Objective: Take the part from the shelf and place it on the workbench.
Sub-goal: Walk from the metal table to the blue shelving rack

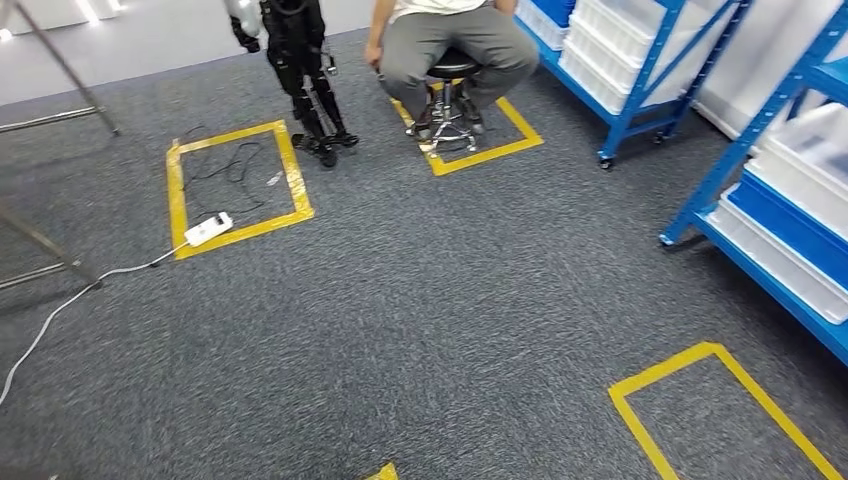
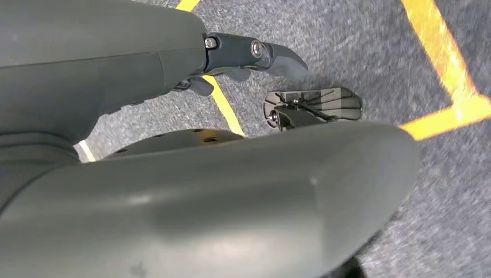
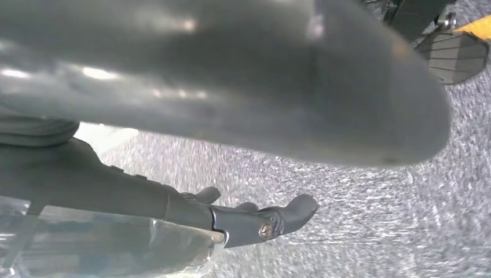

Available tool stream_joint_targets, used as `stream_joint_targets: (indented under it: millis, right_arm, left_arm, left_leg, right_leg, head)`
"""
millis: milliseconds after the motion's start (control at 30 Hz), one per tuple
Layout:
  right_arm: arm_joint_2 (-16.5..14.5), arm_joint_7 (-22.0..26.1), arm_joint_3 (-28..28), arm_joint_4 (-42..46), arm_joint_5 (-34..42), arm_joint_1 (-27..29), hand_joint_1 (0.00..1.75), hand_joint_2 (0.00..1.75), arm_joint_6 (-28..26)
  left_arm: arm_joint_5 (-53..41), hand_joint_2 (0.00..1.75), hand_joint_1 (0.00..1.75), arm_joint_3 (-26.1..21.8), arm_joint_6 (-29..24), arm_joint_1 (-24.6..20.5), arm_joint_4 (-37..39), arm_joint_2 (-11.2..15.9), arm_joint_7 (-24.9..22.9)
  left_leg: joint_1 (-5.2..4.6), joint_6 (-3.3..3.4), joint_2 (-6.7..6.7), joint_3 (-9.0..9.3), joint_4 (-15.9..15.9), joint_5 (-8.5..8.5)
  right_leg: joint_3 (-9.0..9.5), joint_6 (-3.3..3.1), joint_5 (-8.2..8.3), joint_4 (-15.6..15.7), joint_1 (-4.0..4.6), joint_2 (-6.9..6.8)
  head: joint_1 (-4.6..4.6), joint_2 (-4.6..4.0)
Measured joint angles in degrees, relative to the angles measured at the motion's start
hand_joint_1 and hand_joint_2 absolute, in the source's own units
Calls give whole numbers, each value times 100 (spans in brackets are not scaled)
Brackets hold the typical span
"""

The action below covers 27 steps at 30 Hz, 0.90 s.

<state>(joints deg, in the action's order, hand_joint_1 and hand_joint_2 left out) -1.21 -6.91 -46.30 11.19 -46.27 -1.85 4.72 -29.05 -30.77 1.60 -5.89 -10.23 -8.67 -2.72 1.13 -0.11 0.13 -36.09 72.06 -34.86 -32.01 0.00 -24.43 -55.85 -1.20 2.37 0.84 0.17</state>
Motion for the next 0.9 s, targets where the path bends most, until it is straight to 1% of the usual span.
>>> stream_joint_targets:
  millis: [33,67,100,133,167,200,233,267,300,333,367,400,433,467,500,533,567,600,633,667,700,733,767,800,833,867,900]
  right_arm:
    - [1,0,-2,0,0,7,0,0,5]
    - [2,0,-4,0,-1,13,0,0,13]
    - [3,0,-5,0,0,18,0,0,21]
    - [4,-1,-7,0,1,20,0,0,33]
    - [8,-3,-10,0,1,19,0,0,47]
    - [12,-7,-14,0,-1,21,0,0,62]
    - [16,-12,-20,0,-7,27,0,0,74]
    - [20,-17,-27,0,-16,39,0,0,84]
    - [20,-21,-33,0,-28,53,0,0,89]
    - [21,-23,-38,0,-45,61,0,0,92]
    - [22,-23,-40,0,-62,57,0,0,94]
    - [23,-22,-40,0,-79,47,0,0,96]
    - [26,-21,-40,0,-96,34,0,0,98]
    - [31,-19,-39,0,-111,27,0,0,99]
    - [36,-18,-39,0,-122,27,0,0,101]
    - [40,-17,-38,0,-131,33,0,0,104]
    - [47,-17,-38,0,-137,40,0,0,105]
    - [51,-17,-38,0,-139,39,0,0,107]
    - [57,-17,-38,0,-145,27,0,0,108]
    - [62,-17,-38,0,-151,7,0,0,108]
    - [63,-16,-38,0,-158,-9,0,0,108]
    - [65,-16,-39,0,-168,-13,0,0,109]
    - [65,-15,-39,0,-176,-4,0,0,114]
    - [62,-15,-39,-1,-184,11,0,0,121]
    - [60,-16,-40,-1,-191,23,0,0,128]
    - [58,-16,-39,-2,-198,26,0,0,134]
    - [57,-16,-39,-2,-202,21,0,0,138]
  left_arm:
    - [-13,0,0,1,13,8,1,1,5]
    - [-23,0,0,1,25,12,1,1,10]
    - [-33,0,0,2,32,13,1,2,15]
    - [-40,0,0,2,35,14,1,3,19]
    - [-43,0,0,2,37,16,1,3,25]
    - [-46,0,0,2,39,17,1,4,32]
    - [-50,0,0,2,40,17,1,3,38]
    - [-54,0,0,2,40,16,1,1,45]
    - [-60,0,0,3,40,12,1,-2,48]
    - [-67,0,0,3,41,11,1,-7,51]
    - [-73,0,0,3,43,13,1,-11,54]
    - [-79,0,0,3,45,16,1,-14,56]
    - [-83,0,0,2,46,23,1,-15,57]
    - [-86,0,0,1,46,30,1,-14,58]
    - [-88,0,0,1,46,34,1,-14,58]
    - [-89,0,0,0,46,36,1,-14,59]
    - [-89,0,0,0,46,37,1,-16,60]
    - [-90,0,0,0,46,36,1,-18,60]
    - [-92,0,0,0,46,38,1,-19,60]
    - [-95,0,0,-1,46,41,1,-18,61]
    - [-99,0,0,-1,46,41,1,-16,62]
    - [-102,0,0,-1,46,38,0,-14,64]
    - [-105,0,0,-1,46,28,-2,-13,66]
    - [-109,0,0,0,46,16,-4,-11,67]
    - [-112,0,0,0,46,6,-6,-10,69]
    - [-116,0,0,-1,46,1,-8,-8,70]
    - [-120,0,0,-1,46,1,-8,-6,70]
  left_leg:
    - [0,22,-18,28,-96,124]
    - [2,45,-57,159,-399,335]
    - [6,61,-150,332,-774,516]
    - [-5,72,-259,469,-1080,642]
    - [-20,84,-345,551,-1276,705]
    - [-44,99,-395,571,-1349,707]
    - [-77,129,-372,559,-1361,726]
    - [-82,175,-309,558,-1396,759]
    - [-86,224,-245,560,-1435,799]
    - [-82,278,-175,558,-1479,843]
    - [-75,320,-100,549,-1520,882]
    - [-81,345,-24,532,-1534,901]
    - [-87,360,58,508,-1536,910]
    - [-93,360,158,486,-1535,915]
    - [-96,359,243,468,-1533,920]
    - [-97,353,326,455,-1532,924]
    - [-97,343,412,449,-1530,928]
    - [-99,326,481,454,-1526,927]
    - [-117,295,563,460,-1517,916]
    - [-135,255,642,471,-1508,902]
    - [-154,216,714,485,-1500,886]
    - [-167,180,792,504,-1497,869]
    - [-162,151,865,526,-1497,858]
    - [-140,118,859,529,-1445,822]
    - [-115,84,753,509,-1338,745]
    - [-89,52,567,449,-1144,613]
    - [-65,24,334,336,-839,421]
  right_leg:
    - [-7,0,-1,-23,16,99]
    - [-13,1,-1,-46,25,193]
    - [-16,4,0,-61,25,275]
    - [-23,16,7,-65,31,340]
    - [-40,35,17,-67,37,398]
    - [-64,62,33,-60,41,443]
    - [-92,100,57,-44,41,494]
    - [-132,139,77,-37,47,536]
    - [-172,165,77,-59,48,480]
    - [-257,168,8,-177,54,343]
    - [-391,150,-127,-415,65,167]
    - [-558,121,-308,-753,60,-16]
    - [-756,105,-506,-1154,57,-118]
    - [-905,124,-642,-1495,45,-151]
    - [-987,155,-716,-1707,34,-166]
    - [-943,204,-707,-1702,20,-187]
    - [-752,265,-618,-1425,4,-241]
    - [-470,306,-504,-986,-5,-377]
    - [-191,333,-377,-533,8,-548]
    - [10,320,-276,-195,23,-680]
    - [98,284,-219,-34,43,-757]
    - [85,239,-185,-5,65,-725]
    - [68,192,-167,-2,55,-638]
    - [70,155,-154,5,17,-563]
    - [78,110,-138,12,-21,-492]
    - [94,59,-117,19,-56,-430]
    - [103,18,-100,19,-80,-363]
  head:
    - [0,0]
    - [-1,0]
    - [-1,0]
    - [-2,0]
    - [-1,0]
    - [-1,0]
    - [0,0]
    - [-1,0]
    - [-3,0]
    - [-10,0]
    - [-17,0]
    - [-24,0]
    - [-30,0]
    - [-30,0]
    - [-30,0]
    - [-32,0]
    - [-33,0]
    - [-36,0]
    - [-40,0]
    - [-36,0]
    - [-30,0]
    - [-23,0]
    - [-18,0]
    - [-17,0]
    - [-12,0]
    - [-5,0]
    - [3,0]
